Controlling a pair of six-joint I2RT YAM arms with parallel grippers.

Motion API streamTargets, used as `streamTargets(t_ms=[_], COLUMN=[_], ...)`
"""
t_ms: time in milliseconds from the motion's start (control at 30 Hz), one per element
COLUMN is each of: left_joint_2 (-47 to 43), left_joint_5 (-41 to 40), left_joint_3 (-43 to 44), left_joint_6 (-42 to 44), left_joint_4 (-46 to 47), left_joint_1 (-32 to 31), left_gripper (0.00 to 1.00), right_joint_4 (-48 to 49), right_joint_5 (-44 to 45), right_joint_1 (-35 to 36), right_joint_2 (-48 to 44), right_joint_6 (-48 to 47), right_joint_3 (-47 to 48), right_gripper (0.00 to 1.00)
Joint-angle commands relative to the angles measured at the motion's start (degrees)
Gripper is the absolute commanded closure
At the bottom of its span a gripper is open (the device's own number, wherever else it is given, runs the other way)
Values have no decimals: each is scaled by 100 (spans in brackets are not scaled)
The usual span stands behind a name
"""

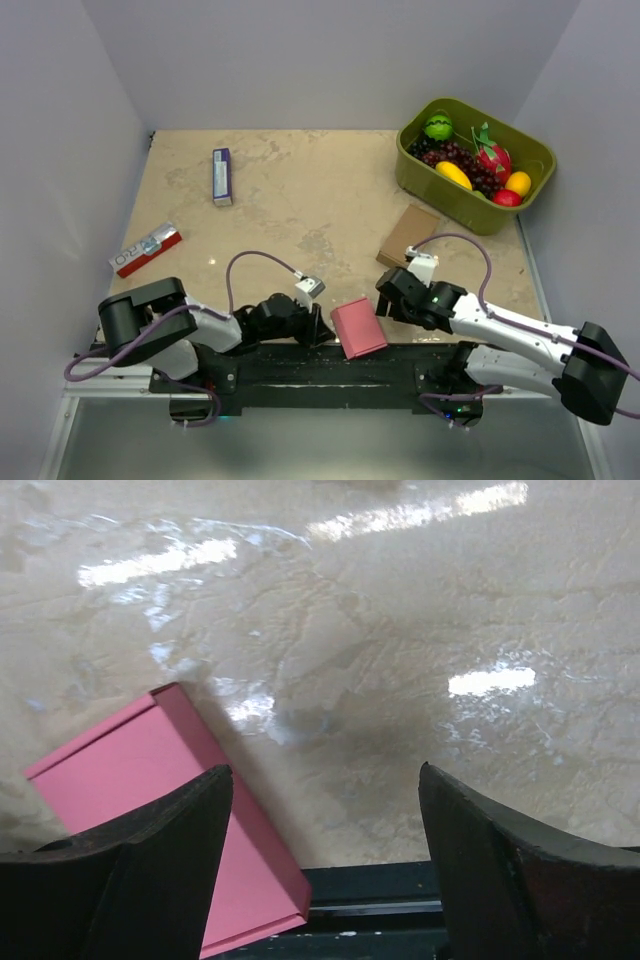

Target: Fold the paper box

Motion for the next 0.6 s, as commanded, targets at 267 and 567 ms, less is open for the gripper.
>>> streamTargets(t_ms=[267, 567], left_joint_2=[762, 1457], left_joint_5=[273, 519], left_joint_3=[502, 555], left_joint_6=[-159, -151], left_joint_4=[888, 1618], left_joint_1=[-105, -114], left_gripper=[84, 88], right_joint_4=[-11, 287], right_joint_5=[-459, -1390], right_joint_1=[-13, 40], right_joint_2=[908, 1383], right_joint_6=[-75, -681], right_joint_3=[-85, 73], right_gripper=[35, 39])
